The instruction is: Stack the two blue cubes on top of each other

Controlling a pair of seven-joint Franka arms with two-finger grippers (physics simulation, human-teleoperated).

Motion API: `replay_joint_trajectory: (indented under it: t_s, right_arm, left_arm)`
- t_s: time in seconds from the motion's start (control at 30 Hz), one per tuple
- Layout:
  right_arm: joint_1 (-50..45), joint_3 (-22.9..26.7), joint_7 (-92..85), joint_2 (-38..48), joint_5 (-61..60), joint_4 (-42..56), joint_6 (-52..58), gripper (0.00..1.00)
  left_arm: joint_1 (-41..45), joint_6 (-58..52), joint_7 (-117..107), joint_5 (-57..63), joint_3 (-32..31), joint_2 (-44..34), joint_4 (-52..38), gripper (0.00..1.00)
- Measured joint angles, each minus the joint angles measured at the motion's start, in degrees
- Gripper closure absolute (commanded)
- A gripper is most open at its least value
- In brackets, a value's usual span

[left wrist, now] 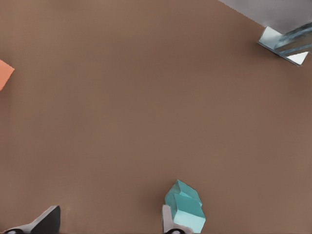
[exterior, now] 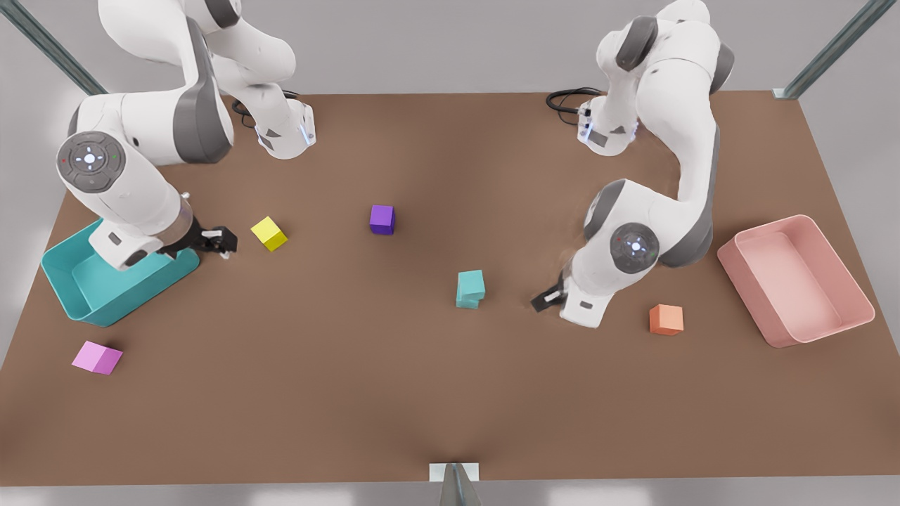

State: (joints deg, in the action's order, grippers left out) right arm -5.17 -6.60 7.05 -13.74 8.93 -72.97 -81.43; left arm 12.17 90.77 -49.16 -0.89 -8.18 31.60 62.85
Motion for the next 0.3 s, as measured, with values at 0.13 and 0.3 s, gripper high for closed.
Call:
replay_joint_trajectory:
  t_s: [0.13, 0.3]
  right_arm:
    - [-0.02, 0.01, -1.27, 0.12, -0.21, -0.01, 0.39, 0.00]
    - [0.04, 0.01, -2.50, 0.06, -0.33, -0.01, 0.63, 0.00]
  left_arm:
    - [-7.59, -8.88, 9.11, 4.68, 4.52, -11.47, 10.39, 0.00]
    - [-4.77, -16.25, 19.71, 5.55, 6.78, -17.42, 14.38, 0.00]
